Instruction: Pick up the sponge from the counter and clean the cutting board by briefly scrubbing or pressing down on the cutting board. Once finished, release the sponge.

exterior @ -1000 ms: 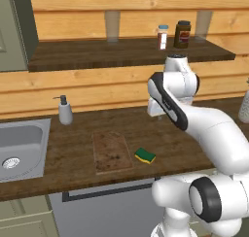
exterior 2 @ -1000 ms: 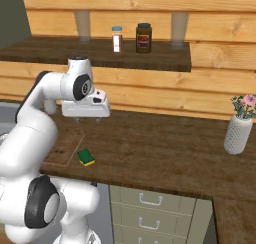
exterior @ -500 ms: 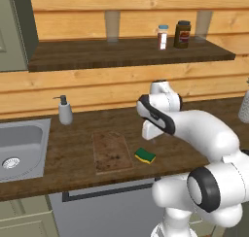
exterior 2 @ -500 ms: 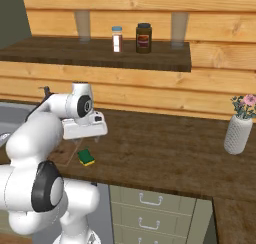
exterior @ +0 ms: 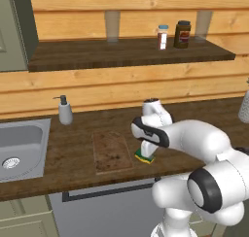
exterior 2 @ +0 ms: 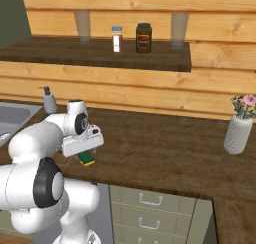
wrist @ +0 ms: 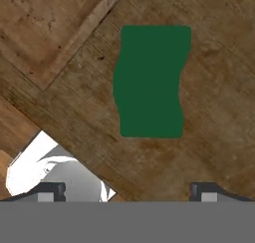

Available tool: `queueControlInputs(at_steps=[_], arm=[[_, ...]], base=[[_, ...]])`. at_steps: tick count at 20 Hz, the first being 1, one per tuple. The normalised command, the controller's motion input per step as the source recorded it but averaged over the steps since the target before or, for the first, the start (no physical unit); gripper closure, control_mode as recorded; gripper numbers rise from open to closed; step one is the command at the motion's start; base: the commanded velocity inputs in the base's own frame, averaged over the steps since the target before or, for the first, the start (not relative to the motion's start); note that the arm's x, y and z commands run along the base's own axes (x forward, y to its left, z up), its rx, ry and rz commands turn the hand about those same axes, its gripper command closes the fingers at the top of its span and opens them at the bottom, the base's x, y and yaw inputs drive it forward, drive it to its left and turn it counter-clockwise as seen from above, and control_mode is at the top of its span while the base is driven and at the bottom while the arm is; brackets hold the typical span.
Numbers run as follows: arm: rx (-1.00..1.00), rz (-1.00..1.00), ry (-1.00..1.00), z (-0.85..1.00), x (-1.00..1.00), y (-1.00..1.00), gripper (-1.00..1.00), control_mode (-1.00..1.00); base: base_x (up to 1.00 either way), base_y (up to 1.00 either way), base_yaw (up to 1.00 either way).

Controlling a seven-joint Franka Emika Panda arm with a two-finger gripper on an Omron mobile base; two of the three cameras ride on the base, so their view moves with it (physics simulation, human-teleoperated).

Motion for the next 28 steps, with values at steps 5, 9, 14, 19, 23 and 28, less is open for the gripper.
queueControlInputs(at_steps=[5,9,14,19,23,28], arm=[[0.00,0.10,0.00,-0.32,0.01,0.09,-1.00,-1.00],[0.02,0.00,0.00,-0.28,0.17,0.00,-1.00,-1.00],[0.01,0.00,-0.03,-0.25,0.26,0.00,-1.00,-1.00],[0.00,0.00,-0.05,-0.13,0.34,0.02,-1.00,-1.00],[0.00,-0.01,-0.07,-0.02,0.05,0.00,-1.00,-1.00],[0.00,-0.03,-0.07,0.00,0.00,0.06,-1.00,-1.00]], base=[[0.00,0.00,0.00],[0.00,0.00,0.00],[0.00,0.00,0.00],[0.00,0.00,0.00],[0.00,0.00,0.00],[0.00,0.00,0.00]])
